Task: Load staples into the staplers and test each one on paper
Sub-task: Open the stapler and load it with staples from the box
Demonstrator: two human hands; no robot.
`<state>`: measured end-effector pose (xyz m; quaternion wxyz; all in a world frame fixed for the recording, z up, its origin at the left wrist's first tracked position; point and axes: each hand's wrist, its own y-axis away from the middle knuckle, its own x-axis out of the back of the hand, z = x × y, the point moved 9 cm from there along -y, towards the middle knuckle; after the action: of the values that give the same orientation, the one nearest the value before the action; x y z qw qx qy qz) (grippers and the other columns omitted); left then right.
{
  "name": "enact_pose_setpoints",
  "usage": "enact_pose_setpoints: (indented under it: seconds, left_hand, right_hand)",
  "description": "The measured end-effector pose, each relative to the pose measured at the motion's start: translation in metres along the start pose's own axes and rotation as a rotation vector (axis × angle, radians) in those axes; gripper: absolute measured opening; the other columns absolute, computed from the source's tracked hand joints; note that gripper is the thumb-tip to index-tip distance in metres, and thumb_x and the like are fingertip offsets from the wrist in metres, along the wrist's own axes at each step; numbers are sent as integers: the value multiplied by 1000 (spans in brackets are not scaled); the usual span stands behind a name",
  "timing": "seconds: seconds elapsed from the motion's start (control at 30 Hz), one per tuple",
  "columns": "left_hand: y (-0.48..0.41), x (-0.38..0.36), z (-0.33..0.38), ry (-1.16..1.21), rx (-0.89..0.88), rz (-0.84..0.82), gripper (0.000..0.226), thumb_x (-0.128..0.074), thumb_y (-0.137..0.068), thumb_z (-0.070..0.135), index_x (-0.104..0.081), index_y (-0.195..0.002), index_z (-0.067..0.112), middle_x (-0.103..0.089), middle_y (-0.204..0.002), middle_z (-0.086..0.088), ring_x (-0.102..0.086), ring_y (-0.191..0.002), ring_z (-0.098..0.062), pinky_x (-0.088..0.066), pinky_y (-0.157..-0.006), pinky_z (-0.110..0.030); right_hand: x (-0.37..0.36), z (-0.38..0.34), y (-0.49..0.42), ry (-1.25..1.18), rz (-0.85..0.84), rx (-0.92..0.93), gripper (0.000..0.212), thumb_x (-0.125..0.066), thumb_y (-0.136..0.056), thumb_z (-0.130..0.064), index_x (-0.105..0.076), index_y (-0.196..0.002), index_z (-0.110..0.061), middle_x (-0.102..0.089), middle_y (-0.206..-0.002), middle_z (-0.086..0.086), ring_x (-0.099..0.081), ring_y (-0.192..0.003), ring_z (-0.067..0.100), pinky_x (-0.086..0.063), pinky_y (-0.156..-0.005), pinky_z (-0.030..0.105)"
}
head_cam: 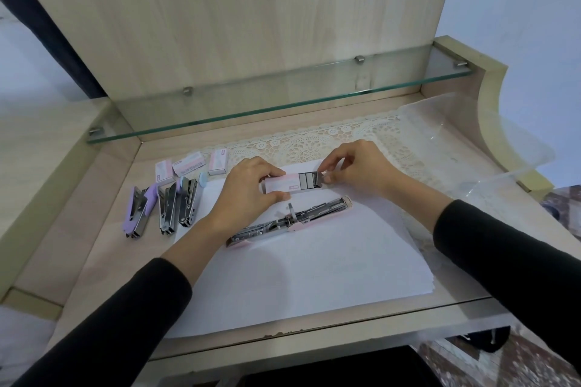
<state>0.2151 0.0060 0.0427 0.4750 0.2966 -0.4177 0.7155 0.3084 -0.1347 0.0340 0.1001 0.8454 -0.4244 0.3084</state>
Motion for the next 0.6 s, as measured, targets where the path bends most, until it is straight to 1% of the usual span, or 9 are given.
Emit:
enact_pose_setpoints:
  seconds: [0.1, 0.2, 0.23, 0.27, 0.3, 0.37, 0.4, 0.5, 0.6]
  left_hand:
    - [0, -1, -1, 3, 6, -4, 37, -79, -68, 24, -68, -101, 11, -61, -97, -1, -48, -86, -12, -42, -83, -28]
    - [1, -1, -1, -2, 8, -6, 37, -79, -68, 25, -68, -101, 10, -61, -96, 0, -47, -86, -12, -42, -84, -29]
    - [1, 0, -1, -2, 9, -6, 38, -79, -68, 25, -68, -102, 10, -60, -96, 0, -47, -85, -12, -42, -83, -28]
    - [1, 0, -1, -2, 12, -6, 38, -79, -69, 25, -68, -102, 10, -60, -95, 1, -47, -85, -12, -42, -83, -28]
    - [1, 0, -1, -2, 13, -7, 38, -79, -69, 25, -68, -102, 10, -60, -95, 1, -47, -86, -12, -41, -83, -27]
    - [1, -1, -1, -6, 15, -11, 38, -79, -69, 25, -68, -102, 10, -60, -96, 0, -47, -86, -12, -41, -83, -27]
    - [1, -1, -1, -8, 17, -14, 38, -79, -69, 25, -68, -102, 10, -61, -96, 0, -47, -86, -12, -41, -83, -27]
    - [1, -1, -1, -9, 19, -20, 38, -78, -69, 25, -68, -102, 10, -61, -97, -1, -48, -87, -13, -42, -84, -28]
    - [1, -1, -1, -8, 23, -25, 37, -78, -69, 24, -68, -102, 11, -61, -97, 0, -47, -86, -12, -42, -85, -28]
  right_hand:
    - [1, -1, 4, -42, 28, 7, 12, -73, -71, -1, -72, -75, -11, -52, -55, -13, -47, -45, -5, -34, -46, 5]
    - [2, 1, 7, -84, 64, 8, 18, -74, -71, 1, -66, -69, -15, -52, -42, -16, -45, -40, -4, -30, -42, 5]
    - [1, 0, 8, -89, 66, 25, 21, -73, -71, 2, -64, -67, -17, -53, -43, -21, -45, -40, -2, -29, -42, 5]
    - [1, -2, 9, -81, 66, 48, 23, -73, -71, 2, -64, -66, -19, -54, -46, -23, -45, -41, -1, -29, -44, 6]
    - [1, -4, 9, -61, 65, 72, 23, -73, -71, 1, -66, -68, -21, -56, -53, -20, -44, -44, 2, -30, -47, 8]
    - [-1, -8, 8, 7, 53, 119, 19, -74, -71, -3, -72, -78, -20, -58, -74, -11, -42, -50, 3, -32, -52, 11]
    - [-2, -10, 7, 45, 43, 144, 17, -75, -71, -4, -74, -82, -17, -59, -80, -3, -42, -52, 3, -32, -53, 10]
    - [-6, -12, 5, 129, 15, 191, 13, -74, -71, -5, -74, -82, -13, -62, -88, 6, -45, -53, 2, -33, -53, 7]
    - [-7, -13, 3, 206, -8, 221, 12, -75, -70, -6, -72, -81, -11, -65, -91, 7, -46, -53, 2, -34, -54, 8]
